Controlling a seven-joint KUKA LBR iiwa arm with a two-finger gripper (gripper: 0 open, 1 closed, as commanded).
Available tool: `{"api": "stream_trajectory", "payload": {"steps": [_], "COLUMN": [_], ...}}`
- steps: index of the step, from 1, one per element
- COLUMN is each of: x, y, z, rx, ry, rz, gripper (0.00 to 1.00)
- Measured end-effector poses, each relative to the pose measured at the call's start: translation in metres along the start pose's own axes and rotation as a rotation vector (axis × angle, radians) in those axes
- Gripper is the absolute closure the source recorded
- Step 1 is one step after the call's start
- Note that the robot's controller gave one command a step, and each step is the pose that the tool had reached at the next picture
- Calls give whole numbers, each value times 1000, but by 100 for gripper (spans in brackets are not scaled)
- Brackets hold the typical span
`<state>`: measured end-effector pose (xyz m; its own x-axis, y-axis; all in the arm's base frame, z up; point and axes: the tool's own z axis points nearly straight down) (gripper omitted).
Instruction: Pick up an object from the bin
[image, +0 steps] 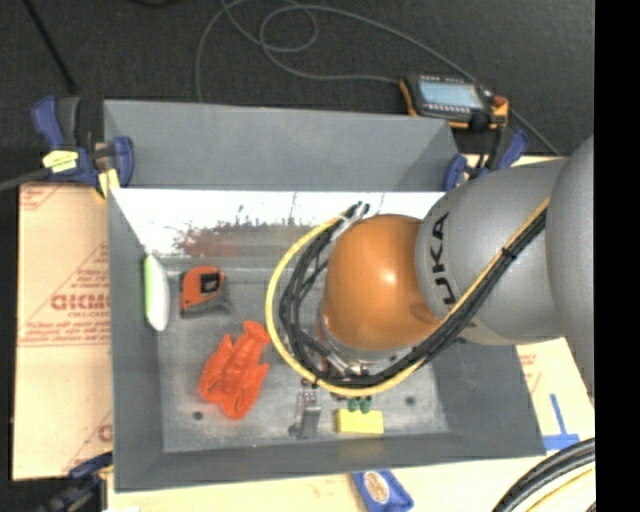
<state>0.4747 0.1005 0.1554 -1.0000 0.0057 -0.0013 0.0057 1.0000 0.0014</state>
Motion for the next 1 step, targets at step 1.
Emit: {"api": "stream_trajectory", "payload": {"steps": [1], "x": [0], "y": [0], "z": [0], "rx": [0], "ry": [0], "rz": [1], "gripper": [0]}}
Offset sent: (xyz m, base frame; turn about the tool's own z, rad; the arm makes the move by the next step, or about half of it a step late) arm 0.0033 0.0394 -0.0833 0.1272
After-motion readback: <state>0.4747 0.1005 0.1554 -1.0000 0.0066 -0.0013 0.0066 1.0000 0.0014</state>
